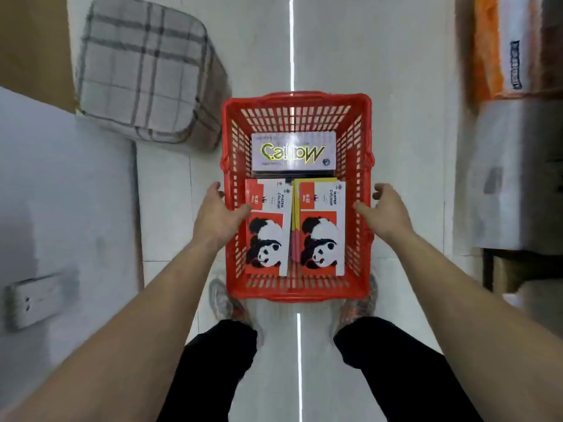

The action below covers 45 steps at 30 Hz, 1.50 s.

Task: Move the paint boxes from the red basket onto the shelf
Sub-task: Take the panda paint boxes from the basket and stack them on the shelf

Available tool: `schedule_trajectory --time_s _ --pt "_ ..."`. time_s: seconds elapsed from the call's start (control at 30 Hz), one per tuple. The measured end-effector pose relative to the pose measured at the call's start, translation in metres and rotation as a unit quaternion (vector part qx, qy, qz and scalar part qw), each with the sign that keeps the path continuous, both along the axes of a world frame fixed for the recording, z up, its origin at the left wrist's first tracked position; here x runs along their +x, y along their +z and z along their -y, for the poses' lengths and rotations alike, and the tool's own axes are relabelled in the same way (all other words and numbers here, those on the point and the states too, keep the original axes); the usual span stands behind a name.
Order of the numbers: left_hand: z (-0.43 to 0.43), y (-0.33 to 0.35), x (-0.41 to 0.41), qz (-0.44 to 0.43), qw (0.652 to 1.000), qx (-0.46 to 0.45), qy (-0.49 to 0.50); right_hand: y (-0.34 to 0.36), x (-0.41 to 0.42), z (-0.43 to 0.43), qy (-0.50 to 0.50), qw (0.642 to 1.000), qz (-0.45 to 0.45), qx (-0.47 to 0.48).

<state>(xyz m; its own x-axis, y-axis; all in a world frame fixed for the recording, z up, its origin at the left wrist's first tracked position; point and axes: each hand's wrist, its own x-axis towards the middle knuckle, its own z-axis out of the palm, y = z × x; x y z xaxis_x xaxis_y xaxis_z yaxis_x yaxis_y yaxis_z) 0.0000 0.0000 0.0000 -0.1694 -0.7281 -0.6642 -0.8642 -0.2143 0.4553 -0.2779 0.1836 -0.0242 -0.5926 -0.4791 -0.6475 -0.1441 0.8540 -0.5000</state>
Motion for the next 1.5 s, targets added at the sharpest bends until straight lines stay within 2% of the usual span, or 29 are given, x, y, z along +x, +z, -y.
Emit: schedule_trajectory --time_s 0.13,0.27,0.4,0.53,0.67,0.87,1.13,1.33,1.5 --pt "-0.002 -0.049 0.004 -0.006 0.999 0.020 0.047 -0.046 0.009 -0.009 -0.055 0.998 0.004 -0.021" --pt "-0.009 -0.071 0.007 -0.004 0.996 -0.080 0.045 -0.066 0.013 -0.012 -0.046 0.998 0.016 -0.048" --pt "-0.010 -0.062 0.006 -0.021 0.994 -0.100 0.038 -0.059 0.014 -0.011 -0.053 0.997 -0.010 -0.049" --pt "-0.015 -0.023 0.003 -0.033 0.995 -0.086 0.041 -0.018 0.014 -0.013 -0.048 0.998 -0.015 -0.045" --pt "-0.016 0.056 0.001 -0.035 0.994 -0.088 0.048 0.064 0.007 -0.013 -0.040 0.998 -0.015 -0.055" --pt "-0.015 0.242 -0.021 -0.069 0.993 -0.074 0.058 0.245 -0.018 -0.015 -0.036 0.997 -0.019 -0.072" --pt "-0.007 0.489 -0.069 -0.058 0.985 -0.153 0.057 0.489 -0.073 -0.004 -0.036 0.991 -0.031 -0.125" --pt "0.033 0.585 -0.111 -0.103 0.978 -0.163 0.083 0.587 -0.124 0.054 0.007 0.985 -0.068 -0.156" --pt "0.104 0.617 -0.153 -0.123 0.973 -0.172 0.097 0.630 -0.173 0.142 0.035 0.984 -0.097 -0.145"
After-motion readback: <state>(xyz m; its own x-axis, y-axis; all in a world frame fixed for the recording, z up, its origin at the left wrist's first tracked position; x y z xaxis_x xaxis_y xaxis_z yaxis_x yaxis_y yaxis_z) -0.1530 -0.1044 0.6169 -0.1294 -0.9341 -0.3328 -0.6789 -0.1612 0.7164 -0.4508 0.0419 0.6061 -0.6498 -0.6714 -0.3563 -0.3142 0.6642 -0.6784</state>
